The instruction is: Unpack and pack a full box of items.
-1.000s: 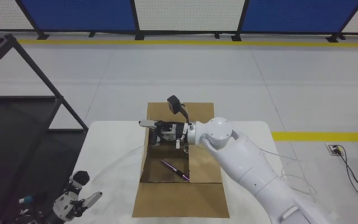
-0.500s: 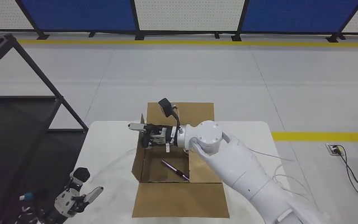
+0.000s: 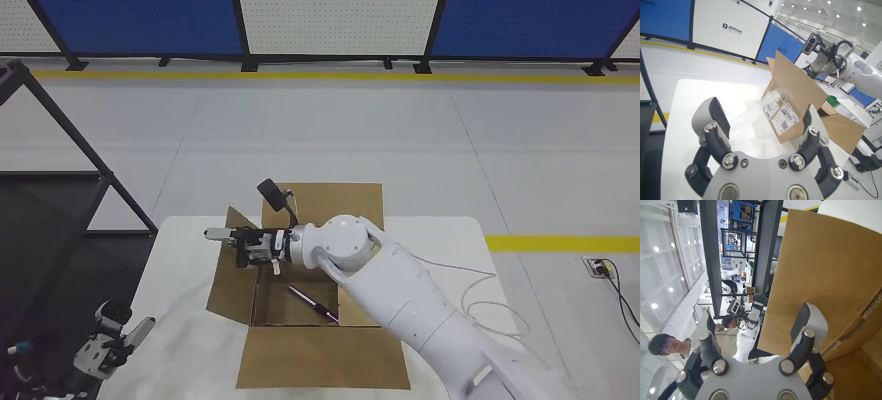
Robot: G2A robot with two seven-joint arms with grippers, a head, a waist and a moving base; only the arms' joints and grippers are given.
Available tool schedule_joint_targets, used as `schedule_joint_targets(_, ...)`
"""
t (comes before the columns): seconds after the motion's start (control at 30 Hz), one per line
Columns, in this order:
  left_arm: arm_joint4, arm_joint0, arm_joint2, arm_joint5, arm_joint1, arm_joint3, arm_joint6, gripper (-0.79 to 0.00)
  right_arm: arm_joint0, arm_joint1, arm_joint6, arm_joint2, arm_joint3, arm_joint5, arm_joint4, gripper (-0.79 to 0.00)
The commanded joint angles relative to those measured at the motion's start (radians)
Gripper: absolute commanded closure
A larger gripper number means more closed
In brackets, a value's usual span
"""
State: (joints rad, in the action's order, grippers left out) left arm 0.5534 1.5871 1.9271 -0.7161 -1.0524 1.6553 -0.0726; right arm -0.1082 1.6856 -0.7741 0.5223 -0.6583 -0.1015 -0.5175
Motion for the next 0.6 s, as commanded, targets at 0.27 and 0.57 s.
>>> schedule_joint_targets(0.27,-0.086,-0.01,0.004,0.011,0.001,-0.012,-0.032,-0.785,0.021,0.083,0.032,-0.04,0.112,-0.008,0.049,-0.785)
schedule_joint_targets(0.57,-0.087,-0.01,0.004,0.016,0.001,-0.012,-0.03,-0.785,0.032,0.126,0.012,-0.029,0.196,-0.051,0.064,-0.785)
